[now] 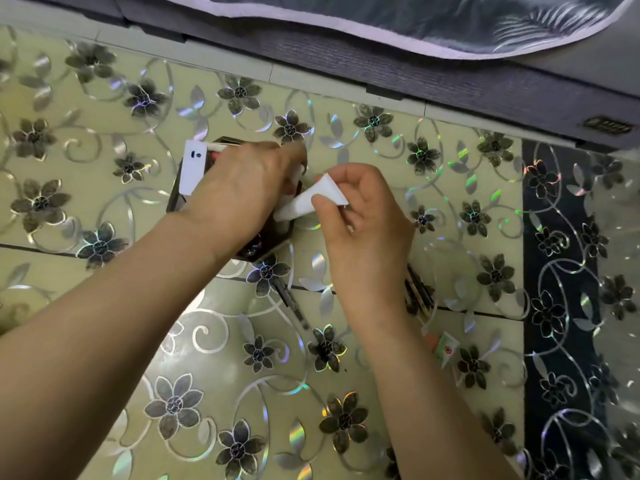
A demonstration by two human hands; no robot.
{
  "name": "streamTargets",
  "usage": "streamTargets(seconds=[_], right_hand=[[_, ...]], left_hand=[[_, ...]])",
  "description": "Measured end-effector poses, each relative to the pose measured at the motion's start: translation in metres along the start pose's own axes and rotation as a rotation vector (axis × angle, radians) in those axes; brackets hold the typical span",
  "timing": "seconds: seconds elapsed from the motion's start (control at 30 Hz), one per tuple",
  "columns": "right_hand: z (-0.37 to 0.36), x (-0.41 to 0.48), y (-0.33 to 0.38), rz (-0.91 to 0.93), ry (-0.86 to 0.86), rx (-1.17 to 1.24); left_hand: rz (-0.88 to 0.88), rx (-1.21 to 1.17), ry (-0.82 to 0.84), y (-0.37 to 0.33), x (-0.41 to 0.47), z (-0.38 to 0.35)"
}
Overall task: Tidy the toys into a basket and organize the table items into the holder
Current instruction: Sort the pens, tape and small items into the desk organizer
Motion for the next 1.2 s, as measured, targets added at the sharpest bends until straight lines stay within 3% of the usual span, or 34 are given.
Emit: streamTargets(seconds=[0.17,0.37,0.57,0.67,0.73,0.83,0.97,1.2], right_hand=[[-0.021,0.002,-0.002,0.094,0.068,-0.085],[-0.055,-0.002,-0.010,0.254,0.144,-0.271],[-0.041,-0.011,-0.017,0.171,0.103,-0.239],[-0.008,-0.028,-0.035,0.144,0.038,-0.261],[0.022,-0.042,-0.058,0.081,-0.030,-0.334],[0.063,-0.067,-0.094,-0.027,-0.108,-0.440],[0.107,-0.100,-0.136,-0.179,-0.098,-0.557],[0.125,-0.115,-0.172,-0.410,0.068,-0.780]], left_hand=[[-0.098,0.036,-0.039,0.006,-0.004,-0.010],[0.054,-0.074,-0.219,0.019,-0.003,-0.007],[0.058,-0.174,-0.313,0.008,-0.014,-0.001],[0.007,-0.203,-0.347,-0.030,-0.036,-0.002],[0.006,-0.361,-0.273,-0.065,-0.052,-0.021],[-0.113,-0.290,-0.076,-0.117,-0.076,-0.070],[-0.003,-0.350,0.195,-0.166,-0.101,-0.139],[0.022,-0.138,0.301,-0.194,-0.118,-0.201]])
Point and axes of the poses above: each hand's wrist, its own x-axis towards the middle knuckle, its own z-axis out of the back of the hand, y = z × x, the point moved 5 cm from there along x, towards the middle knuckle, and after that the axes turned 1 degree about -x, right-handed, at the moved point
